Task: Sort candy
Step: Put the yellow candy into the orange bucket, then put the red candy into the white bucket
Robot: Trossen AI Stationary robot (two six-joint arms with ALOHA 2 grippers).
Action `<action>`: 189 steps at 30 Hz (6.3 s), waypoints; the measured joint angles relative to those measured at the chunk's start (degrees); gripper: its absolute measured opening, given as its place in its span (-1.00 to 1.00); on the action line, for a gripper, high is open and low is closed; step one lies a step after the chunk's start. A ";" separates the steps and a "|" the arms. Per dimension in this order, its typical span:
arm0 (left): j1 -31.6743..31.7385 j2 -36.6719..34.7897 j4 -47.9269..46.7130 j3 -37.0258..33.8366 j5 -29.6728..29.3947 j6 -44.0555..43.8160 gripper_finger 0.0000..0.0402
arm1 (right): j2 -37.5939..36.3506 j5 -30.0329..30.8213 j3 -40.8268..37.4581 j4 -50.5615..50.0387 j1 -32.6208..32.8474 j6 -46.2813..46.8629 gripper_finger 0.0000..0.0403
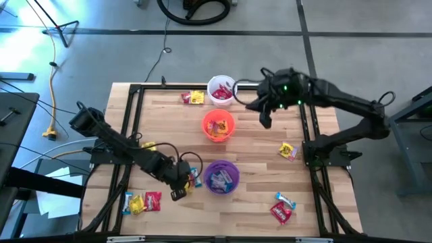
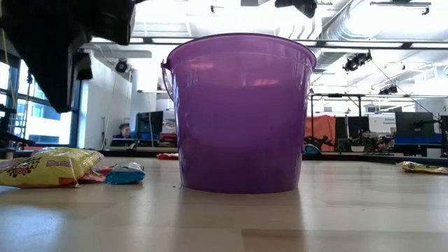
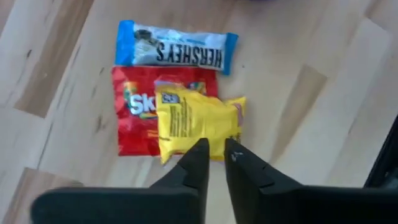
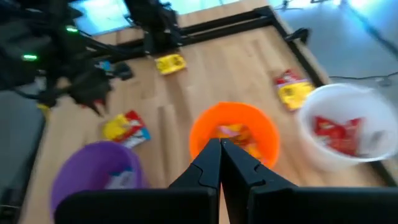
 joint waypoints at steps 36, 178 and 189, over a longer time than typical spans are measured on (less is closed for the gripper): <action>14.23 -4.90 1.56 -1.37 14.81 13.50 -0.98 | -8.29 1.53 -16.54 15.10 2.90 7.93 -1.00; -10.41 -20.03 2.80 -19.71 16.12 1.04 -1.00 | -0.79 -6.84 -16.56 21.59 0.38 -3.42 -1.00; 11.23 -34.58 0.24 -14.17 1.03 0.50 -1.00 | -0.79 -6.82 -16.56 22.40 0.38 -3.36 -1.00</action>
